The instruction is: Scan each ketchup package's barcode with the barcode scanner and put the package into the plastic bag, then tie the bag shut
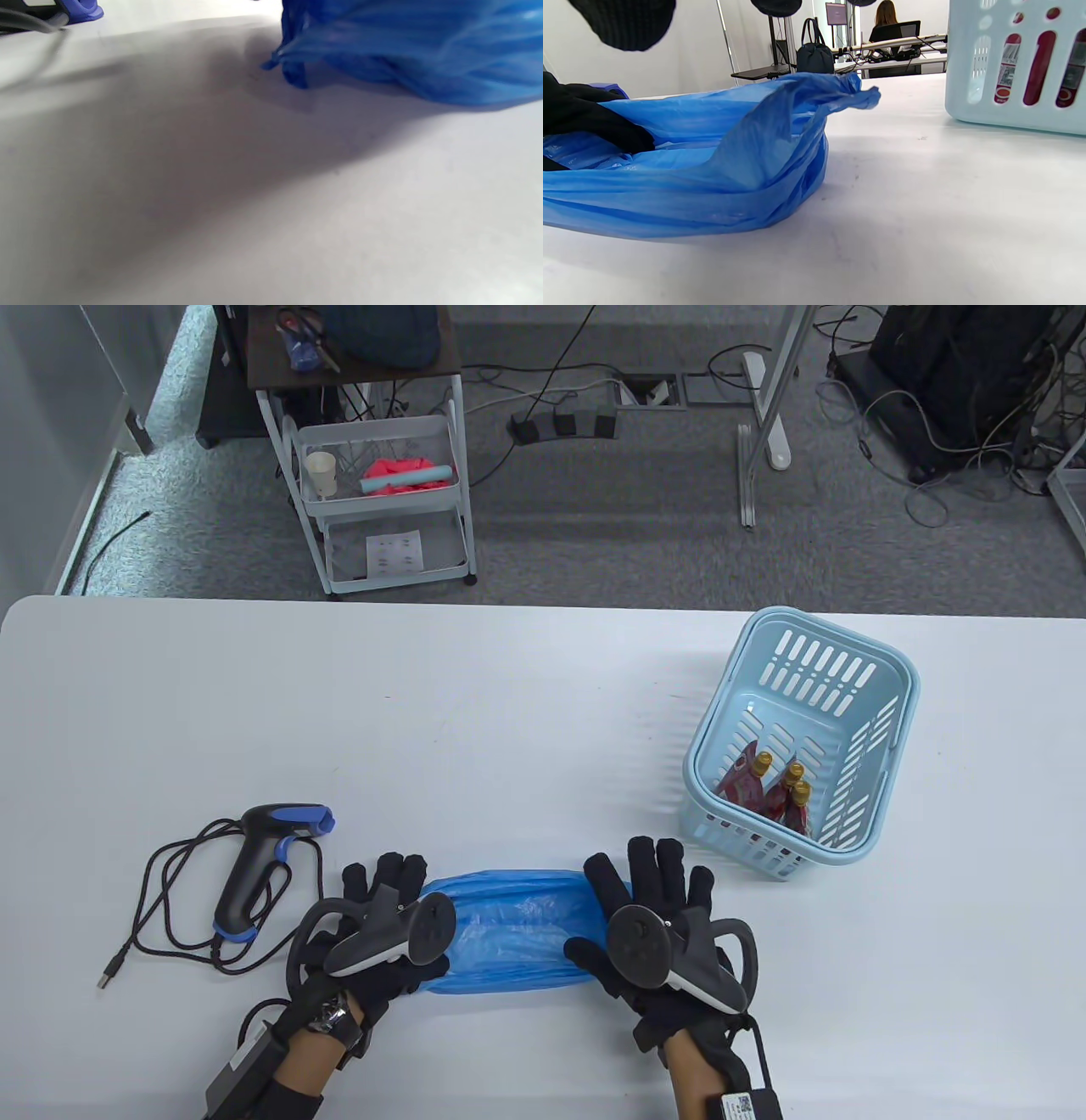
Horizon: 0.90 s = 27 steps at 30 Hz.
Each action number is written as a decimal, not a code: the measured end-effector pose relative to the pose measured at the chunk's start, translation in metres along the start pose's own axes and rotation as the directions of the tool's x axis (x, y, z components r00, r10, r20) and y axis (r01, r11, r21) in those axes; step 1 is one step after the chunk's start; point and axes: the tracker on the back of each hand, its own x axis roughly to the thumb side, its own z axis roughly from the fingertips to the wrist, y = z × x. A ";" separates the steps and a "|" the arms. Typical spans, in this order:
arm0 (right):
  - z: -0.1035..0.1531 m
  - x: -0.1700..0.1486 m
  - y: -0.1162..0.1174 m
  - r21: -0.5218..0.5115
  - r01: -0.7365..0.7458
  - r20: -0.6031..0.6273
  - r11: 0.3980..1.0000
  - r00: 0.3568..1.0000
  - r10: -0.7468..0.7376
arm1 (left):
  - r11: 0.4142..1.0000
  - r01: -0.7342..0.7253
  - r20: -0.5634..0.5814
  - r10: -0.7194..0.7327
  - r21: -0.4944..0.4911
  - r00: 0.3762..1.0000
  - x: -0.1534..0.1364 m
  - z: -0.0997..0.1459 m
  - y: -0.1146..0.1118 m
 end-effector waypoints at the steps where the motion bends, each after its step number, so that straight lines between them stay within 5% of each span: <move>1: 0.000 -0.001 0.001 0.010 -0.004 -0.008 1.000 1.000 0.004 | 1.000 -0.003 0.000 0.003 0.005 1.000 0.000 0.000 0.000; 27: -0.002 -0.006 0.005 0.016 0.011 -0.037 1.000 0.999 -0.010 | 0.903 -0.419 0.178 0.399 0.093 0.899 -0.019 0.013 0.024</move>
